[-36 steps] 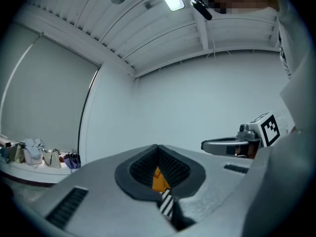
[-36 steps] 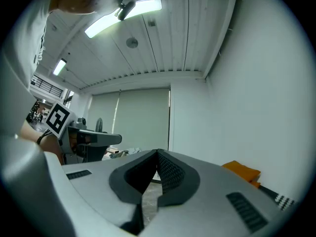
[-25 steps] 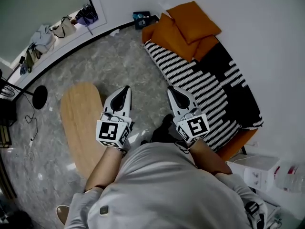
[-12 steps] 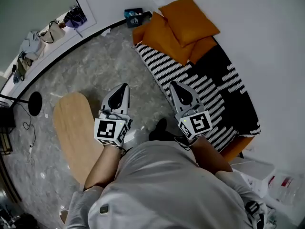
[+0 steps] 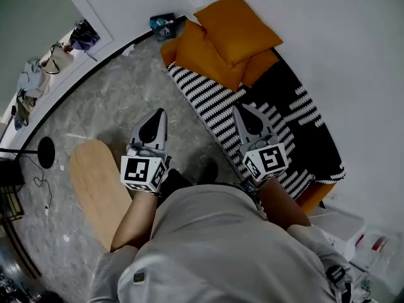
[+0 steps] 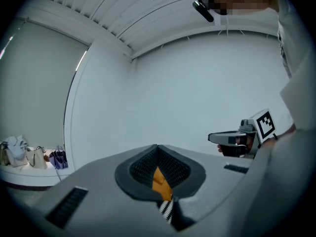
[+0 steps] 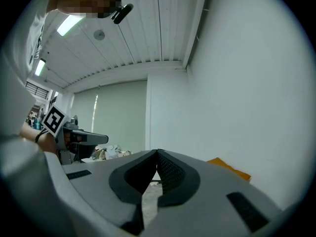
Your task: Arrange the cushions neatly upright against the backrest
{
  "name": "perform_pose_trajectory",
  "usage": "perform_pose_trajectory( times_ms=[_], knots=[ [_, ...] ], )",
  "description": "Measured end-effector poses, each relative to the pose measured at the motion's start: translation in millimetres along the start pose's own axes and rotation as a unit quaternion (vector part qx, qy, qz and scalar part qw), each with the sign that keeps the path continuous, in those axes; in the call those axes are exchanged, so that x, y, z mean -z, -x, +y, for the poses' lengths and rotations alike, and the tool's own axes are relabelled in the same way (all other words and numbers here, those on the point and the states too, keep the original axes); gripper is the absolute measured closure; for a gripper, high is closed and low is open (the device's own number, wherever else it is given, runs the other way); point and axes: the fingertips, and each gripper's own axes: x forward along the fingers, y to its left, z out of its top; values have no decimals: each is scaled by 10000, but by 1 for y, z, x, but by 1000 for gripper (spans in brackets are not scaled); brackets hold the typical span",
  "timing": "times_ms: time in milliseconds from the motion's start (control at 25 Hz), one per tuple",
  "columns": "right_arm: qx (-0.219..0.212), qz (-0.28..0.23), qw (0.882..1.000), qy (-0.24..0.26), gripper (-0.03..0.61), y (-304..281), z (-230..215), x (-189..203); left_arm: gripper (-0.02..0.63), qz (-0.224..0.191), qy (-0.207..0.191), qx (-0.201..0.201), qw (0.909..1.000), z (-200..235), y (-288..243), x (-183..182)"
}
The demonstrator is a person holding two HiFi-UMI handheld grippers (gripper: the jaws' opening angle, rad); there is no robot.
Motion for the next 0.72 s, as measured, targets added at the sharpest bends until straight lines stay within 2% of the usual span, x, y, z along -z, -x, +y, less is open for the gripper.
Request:
perform_pose_trajectory(
  times_ms=[360,720],
  knots=[
    [376,79,9993,-13,557,-58,-26,1,604,53,-28,481,9988,43,-67,-5],
    [854,107,9963,-15,557,-147,-23,-4,604,95,-77,1154,9932,118,-127,-15]
  ],
)
